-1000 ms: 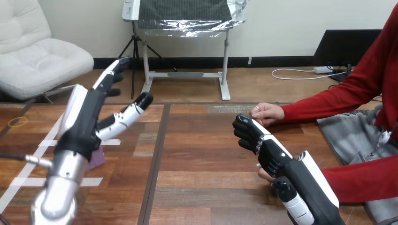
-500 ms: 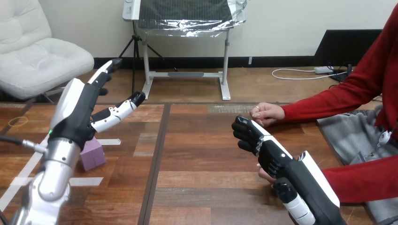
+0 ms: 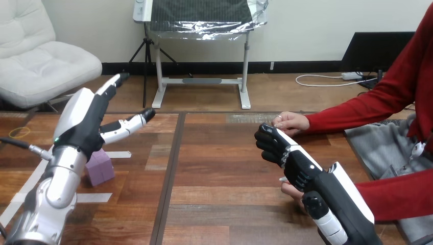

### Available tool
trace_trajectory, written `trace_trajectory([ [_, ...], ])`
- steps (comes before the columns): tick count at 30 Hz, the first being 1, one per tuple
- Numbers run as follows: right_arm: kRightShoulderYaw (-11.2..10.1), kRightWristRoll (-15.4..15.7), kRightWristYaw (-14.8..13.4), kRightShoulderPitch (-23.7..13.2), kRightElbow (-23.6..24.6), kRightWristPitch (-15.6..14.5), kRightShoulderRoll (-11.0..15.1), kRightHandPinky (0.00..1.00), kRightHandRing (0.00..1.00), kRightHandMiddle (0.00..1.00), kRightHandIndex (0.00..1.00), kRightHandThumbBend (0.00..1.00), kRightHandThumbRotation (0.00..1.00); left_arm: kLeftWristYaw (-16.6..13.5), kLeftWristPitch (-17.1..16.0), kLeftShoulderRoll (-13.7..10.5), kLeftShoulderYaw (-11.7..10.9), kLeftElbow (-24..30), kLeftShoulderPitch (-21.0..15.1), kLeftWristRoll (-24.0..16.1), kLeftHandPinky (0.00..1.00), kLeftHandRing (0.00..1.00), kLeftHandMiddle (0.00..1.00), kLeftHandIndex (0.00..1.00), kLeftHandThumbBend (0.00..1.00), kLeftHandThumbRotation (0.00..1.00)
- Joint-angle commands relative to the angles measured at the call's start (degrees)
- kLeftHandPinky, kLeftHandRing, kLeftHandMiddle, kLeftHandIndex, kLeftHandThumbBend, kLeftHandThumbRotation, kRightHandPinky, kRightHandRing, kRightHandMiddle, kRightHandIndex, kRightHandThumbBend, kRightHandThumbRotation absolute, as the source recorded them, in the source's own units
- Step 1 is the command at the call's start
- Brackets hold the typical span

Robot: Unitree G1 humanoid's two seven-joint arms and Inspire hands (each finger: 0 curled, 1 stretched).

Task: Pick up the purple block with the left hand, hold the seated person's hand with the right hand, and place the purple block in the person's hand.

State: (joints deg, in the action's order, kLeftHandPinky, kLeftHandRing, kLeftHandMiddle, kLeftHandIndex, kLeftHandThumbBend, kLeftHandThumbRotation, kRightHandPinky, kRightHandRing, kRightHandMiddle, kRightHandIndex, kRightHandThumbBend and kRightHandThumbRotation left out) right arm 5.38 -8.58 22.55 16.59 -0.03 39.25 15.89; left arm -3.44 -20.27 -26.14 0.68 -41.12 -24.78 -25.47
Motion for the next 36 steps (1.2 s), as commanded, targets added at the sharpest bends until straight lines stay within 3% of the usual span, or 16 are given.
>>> trace_trajectory([
  [1,-1.1,-0.66,0.09,-2.34,3.05,0.05,0.12,0.92,0.93,0.93,0.94,0.88,1.0,-1.56,1.23,-1.91,1.8,-3.96,-6.8,-1.57,0.92,0.91,0.93,0.93,0.61,0.59],
  [27,-1.11,-0.72,0.2,-2.46,3.57,-0.54,0.28,0.9,0.92,0.92,0.93,0.9,1.0,-4.66,4.51,-4.92,8.24,-16.74,-13.64,-7.27,0.92,0.91,0.92,0.92,0.65,0.58],
  [36,-1.04,-1.02,0.56,-2.27,4.09,-1.25,0.28,0.9,0.91,0.92,0.92,0.91,1.0,-4.49,8.3,-5.21,10.47,-19.63,-15.12,-8.17,0.8,0.89,0.9,0.91,0.73,0.54],
])
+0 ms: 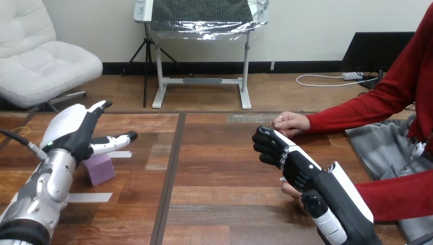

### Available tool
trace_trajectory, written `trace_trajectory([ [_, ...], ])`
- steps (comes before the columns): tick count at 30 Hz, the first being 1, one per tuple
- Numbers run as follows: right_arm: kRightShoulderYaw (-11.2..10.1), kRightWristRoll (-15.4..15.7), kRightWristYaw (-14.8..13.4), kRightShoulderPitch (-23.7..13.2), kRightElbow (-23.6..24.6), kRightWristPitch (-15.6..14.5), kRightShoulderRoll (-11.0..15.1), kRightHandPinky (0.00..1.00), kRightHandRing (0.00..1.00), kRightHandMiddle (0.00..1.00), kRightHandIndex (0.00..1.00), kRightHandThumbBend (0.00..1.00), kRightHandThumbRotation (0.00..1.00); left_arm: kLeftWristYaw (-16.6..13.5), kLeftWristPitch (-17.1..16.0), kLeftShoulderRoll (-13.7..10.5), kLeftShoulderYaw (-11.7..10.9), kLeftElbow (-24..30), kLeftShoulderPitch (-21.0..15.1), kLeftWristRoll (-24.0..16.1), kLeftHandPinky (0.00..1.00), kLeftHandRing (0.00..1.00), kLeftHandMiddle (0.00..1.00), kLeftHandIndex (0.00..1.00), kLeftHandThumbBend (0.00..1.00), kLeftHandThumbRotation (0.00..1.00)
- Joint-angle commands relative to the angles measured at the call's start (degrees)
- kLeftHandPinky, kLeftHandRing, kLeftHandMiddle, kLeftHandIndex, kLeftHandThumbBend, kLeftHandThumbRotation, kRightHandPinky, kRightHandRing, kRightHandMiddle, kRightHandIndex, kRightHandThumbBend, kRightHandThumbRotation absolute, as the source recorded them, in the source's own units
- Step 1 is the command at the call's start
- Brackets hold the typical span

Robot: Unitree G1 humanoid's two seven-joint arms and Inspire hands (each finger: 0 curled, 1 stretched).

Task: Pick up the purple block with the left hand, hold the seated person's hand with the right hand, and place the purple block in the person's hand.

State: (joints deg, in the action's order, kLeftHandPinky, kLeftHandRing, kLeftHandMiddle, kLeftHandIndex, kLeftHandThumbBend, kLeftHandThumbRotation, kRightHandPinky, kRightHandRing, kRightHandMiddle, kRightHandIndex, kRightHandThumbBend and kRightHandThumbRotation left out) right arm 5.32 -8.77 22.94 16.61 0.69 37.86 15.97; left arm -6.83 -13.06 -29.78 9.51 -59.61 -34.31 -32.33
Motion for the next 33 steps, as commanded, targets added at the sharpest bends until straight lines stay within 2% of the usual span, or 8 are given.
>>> trace_trajectory([
  [1,-1.01,-0.81,0.19,-2.29,3.39,0.15,0.18,0.9,0.91,0.91,0.92,0.92,1.0,-1.2,1.35,-1.62,1.93,-1.38,-5.71,-1.47,0.8,0.89,0.9,0.91,0.73,0.54],
  [14,-1.31,-0.62,0.41,-2.23,3.6,0.41,0.39,0.89,0.9,0.91,0.91,0.93,1.0,-1.26,2.54,-2.58,4.42,-3.13,-6.21,-2.64,0.81,0.87,0.88,0.89,0.78,0.47],
  [26,-1.4,-1.08,0.68,-2.06,3.98,-0.11,0.49,0.89,0.9,0.9,0.9,0.92,1.0,3.44,5.29,-3.26,4.98,-3.35,-6.77,-2.07,0.8,0.89,0.9,0.89,0.84,0.48],
  [33,-1.39,-1.05,0.8,-2.04,4.06,-0.09,0.36,0.89,0.9,0.9,0.9,0.93,1.0,4.96,6.08,-3.63,5.44,-2.91,-6.9,-2.43,0.82,0.88,0.89,0.88,0.86,0.46],
])
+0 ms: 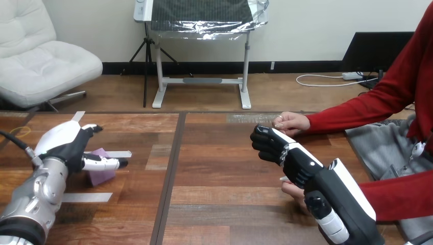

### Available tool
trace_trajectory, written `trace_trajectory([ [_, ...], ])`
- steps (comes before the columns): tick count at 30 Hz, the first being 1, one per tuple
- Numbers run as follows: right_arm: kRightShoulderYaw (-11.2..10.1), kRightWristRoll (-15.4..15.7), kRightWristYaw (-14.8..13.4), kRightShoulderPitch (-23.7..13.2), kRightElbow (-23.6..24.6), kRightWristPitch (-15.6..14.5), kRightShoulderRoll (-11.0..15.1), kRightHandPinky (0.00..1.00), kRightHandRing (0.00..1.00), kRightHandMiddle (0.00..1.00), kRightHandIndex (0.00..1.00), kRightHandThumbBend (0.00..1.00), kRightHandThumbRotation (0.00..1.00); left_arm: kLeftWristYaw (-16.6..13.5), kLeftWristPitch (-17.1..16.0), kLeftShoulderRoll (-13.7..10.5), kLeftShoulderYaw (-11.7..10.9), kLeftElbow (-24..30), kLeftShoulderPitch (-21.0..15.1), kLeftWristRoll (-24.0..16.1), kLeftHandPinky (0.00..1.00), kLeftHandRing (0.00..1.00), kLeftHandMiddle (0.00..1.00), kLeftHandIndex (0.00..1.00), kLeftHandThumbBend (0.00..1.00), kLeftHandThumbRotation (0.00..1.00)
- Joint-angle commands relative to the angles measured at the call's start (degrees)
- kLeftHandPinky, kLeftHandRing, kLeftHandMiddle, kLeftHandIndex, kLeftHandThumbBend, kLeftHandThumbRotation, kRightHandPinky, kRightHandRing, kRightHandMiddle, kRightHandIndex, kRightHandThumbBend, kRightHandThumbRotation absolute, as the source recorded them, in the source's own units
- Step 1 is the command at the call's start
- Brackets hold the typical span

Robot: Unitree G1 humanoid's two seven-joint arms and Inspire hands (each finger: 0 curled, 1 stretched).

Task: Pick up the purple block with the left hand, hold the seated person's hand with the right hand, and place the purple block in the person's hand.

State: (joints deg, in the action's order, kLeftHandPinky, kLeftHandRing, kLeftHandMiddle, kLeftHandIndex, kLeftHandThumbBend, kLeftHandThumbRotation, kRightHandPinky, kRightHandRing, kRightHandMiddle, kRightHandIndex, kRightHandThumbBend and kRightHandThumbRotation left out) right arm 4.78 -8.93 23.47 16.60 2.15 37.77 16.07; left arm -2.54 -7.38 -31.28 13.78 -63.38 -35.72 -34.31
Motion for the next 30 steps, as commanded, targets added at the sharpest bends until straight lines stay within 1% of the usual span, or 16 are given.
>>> trace_trajectory([
  [1,-0.84,-0.88,0.29,-2.03,2.62,-0.01,0.23,0.89,0.9,0.9,0.9,0.92,1.0,0.82,0.58,-2.17,1.33,0.9,-5.53,-0.59,0.82,0.88,0.89,0.88,0.86,0.46],
  [5,-0.83,-0.78,0.29,-2.1,2.57,0.14,0.11,0.89,0.89,0.9,0.9,0.92,1.0,1.49,2.11,-2.16,1.94,1.0,-5.85,-1.0,0.84,0.88,0.89,0.87,0.87,0.46],
  [9,-0.82,-0.61,0.15,-2.16,2.4,0.44,-0.12,0.88,0.89,0.89,0.9,0.92,1.0,1.45,3.06,-2.1,2.42,1.0,-6.06,-1.12,0.85,0.88,0.89,0.87,0.89,0.46],
  [20,-0.71,-0.54,0.18,-2.13,2.8,0.09,-0.08,0.87,0.88,0.89,0.9,0.93,1.0,0.88,4.22,-2.05,3.8,0.62,-6.48,-1.99,0.88,0.88,0.88,0.87,0.9,0.42],
  [30,-0.78,-0.31,0.04,-2.02,3.23,0.15,-0.06,0.86,0.88,0.89,0.9,0.93,1.0,0.81,5.28,-1.76,4.12,0.28,-6.84,-2.06,0.89,0.88,0.88,0.86,0.9,0.38],
])
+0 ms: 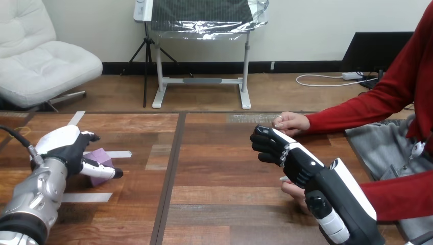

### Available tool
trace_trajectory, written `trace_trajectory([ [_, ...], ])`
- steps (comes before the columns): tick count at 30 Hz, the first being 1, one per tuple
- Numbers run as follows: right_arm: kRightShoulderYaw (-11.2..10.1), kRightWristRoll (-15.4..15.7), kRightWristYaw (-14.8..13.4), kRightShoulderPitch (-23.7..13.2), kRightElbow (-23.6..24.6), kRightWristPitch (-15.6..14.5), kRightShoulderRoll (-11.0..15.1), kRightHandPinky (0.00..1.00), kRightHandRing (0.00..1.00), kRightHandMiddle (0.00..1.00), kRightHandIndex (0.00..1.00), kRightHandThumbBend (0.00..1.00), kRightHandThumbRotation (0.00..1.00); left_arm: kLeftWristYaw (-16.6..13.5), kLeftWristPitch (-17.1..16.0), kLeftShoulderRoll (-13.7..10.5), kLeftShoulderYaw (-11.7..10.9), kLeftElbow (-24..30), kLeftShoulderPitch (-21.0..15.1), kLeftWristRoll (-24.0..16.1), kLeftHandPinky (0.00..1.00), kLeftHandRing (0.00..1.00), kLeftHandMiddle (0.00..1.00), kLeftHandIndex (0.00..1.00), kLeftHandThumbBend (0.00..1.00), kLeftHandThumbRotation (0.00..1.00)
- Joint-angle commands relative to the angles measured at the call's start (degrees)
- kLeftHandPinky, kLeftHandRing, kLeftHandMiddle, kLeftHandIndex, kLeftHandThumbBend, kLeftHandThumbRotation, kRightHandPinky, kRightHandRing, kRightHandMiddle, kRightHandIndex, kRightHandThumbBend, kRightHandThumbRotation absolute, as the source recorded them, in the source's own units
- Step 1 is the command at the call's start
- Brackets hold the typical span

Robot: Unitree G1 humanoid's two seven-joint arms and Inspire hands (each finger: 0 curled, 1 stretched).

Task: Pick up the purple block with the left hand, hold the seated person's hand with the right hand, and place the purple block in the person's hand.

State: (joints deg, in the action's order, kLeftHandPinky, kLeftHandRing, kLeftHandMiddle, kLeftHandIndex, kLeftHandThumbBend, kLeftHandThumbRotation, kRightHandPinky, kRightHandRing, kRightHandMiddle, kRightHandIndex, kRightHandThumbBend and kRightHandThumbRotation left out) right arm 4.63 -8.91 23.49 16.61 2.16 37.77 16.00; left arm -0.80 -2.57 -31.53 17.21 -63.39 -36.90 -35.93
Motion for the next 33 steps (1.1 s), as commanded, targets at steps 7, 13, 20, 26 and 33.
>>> trace_trajectory([
  [7,-0.58,-0.76,0.12,-1.91,3.33,0.28,-0.07,0.86,0.88,0.89,0.89,0.92,1.0,-1.24,1.02,-1.26,0.89,0.08,-5.81,-0.69,0.88,0.88,0.87,0.86,0.89,0.35],
  [13,-0.62,-0.72,0.09,-1.82,3.5,0.4,-0.07,0.86,0.88,0.89,0.89,0.92,1.0,-1.66,3.13,-0.37,0.68,-0.13,-6.16,-0.58,0.85,0.88,0.88,0.86,0.88,0.31],
  [20,-0.68,-0.55,-0.14,-1.65,3.76,0.51,-0.21,0.86,0.88,0.89,0.89,0.92,1.0,-1.05,4.68,-0.06,1.95,0.09,-6.56,-1.72,0.8,0.87,0.87,0.85,0.83,0.27],
  [26,-0.71,-0.5,-0.23,-1.61,3.83,0.55,-0.3,0.85,0.88,0.89,0.89,0.92,1.0,-1.1,5.41,0.09,2.4,0.6,-6.57,-1.64,0.73,0.82,0.84,0.82,0.79,0.22],
  [33,-0.74,-0.45,-0.33,-1.46,4.3,0.2,-0.32,0.85,0.88,0.88,0.89,0.92,1.0,-1.19,6.78,0.54,2.59,0.29,-7.06,-1.07,0.67,0.77,0.8,0.78,0.76,0.16],
])
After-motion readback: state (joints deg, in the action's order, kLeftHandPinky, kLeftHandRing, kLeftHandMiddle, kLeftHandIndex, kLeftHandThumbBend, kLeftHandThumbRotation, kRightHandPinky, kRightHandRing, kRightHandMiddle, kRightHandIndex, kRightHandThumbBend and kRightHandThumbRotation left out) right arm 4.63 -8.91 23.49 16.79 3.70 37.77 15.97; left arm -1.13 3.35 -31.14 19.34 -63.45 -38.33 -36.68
